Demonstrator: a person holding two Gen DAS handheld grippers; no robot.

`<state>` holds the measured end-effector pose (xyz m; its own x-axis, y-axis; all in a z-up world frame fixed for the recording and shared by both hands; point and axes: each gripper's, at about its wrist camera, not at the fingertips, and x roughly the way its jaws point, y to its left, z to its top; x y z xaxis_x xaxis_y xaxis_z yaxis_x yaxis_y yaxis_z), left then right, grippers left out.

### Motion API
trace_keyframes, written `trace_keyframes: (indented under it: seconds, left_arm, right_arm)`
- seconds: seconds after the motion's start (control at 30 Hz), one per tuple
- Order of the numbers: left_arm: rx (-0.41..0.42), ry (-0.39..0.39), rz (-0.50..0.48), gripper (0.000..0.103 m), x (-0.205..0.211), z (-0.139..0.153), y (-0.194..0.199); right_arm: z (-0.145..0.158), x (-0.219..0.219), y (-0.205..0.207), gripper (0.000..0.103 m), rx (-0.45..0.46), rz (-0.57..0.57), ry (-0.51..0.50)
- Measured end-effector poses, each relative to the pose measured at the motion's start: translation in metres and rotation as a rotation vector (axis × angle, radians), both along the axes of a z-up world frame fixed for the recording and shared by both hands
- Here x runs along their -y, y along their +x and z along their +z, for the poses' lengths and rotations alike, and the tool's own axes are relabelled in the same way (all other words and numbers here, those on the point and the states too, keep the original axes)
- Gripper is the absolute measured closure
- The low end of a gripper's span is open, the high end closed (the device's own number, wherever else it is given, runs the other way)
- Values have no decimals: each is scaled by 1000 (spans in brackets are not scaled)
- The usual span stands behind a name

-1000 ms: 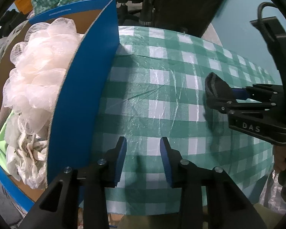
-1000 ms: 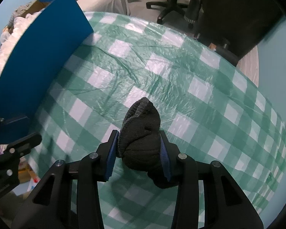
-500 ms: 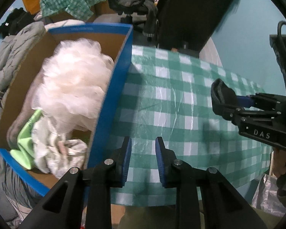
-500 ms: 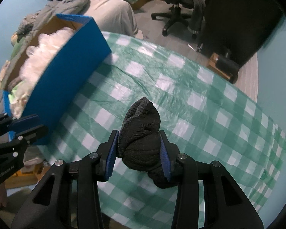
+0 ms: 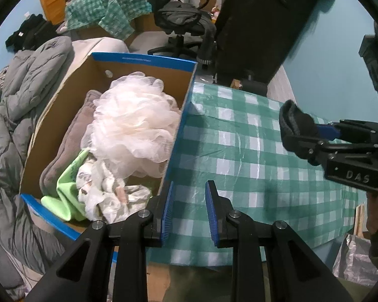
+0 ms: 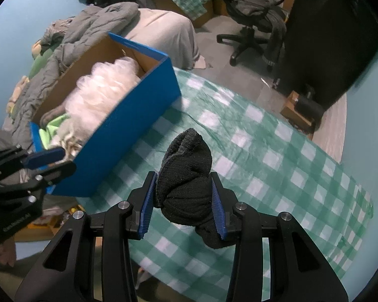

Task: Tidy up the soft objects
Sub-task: 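Lift the black sock with the right tool and carry it over the box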

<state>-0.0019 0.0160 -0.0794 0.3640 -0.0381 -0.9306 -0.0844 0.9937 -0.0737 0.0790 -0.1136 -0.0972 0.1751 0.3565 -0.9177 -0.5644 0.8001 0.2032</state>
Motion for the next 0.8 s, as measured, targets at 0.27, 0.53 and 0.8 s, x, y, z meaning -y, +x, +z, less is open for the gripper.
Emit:
trace_keyframes:
  seconds: [0.27, 0.53, 0.8]
  left_arm:
    - [15, -8, 68, 78, -30, 9, -9]
    - [17, -28, 170, 78, -70, 10, -23]
    - [20, -25, 229, 78, -103, 13, -39]
  right_arm:
    - [19, -26, -3, 63, 21, 34, 22]
    - [26, -64, -9, 63, 28, 76, 42]
    - [27, -112, -15, 63, 31, 132, 47]
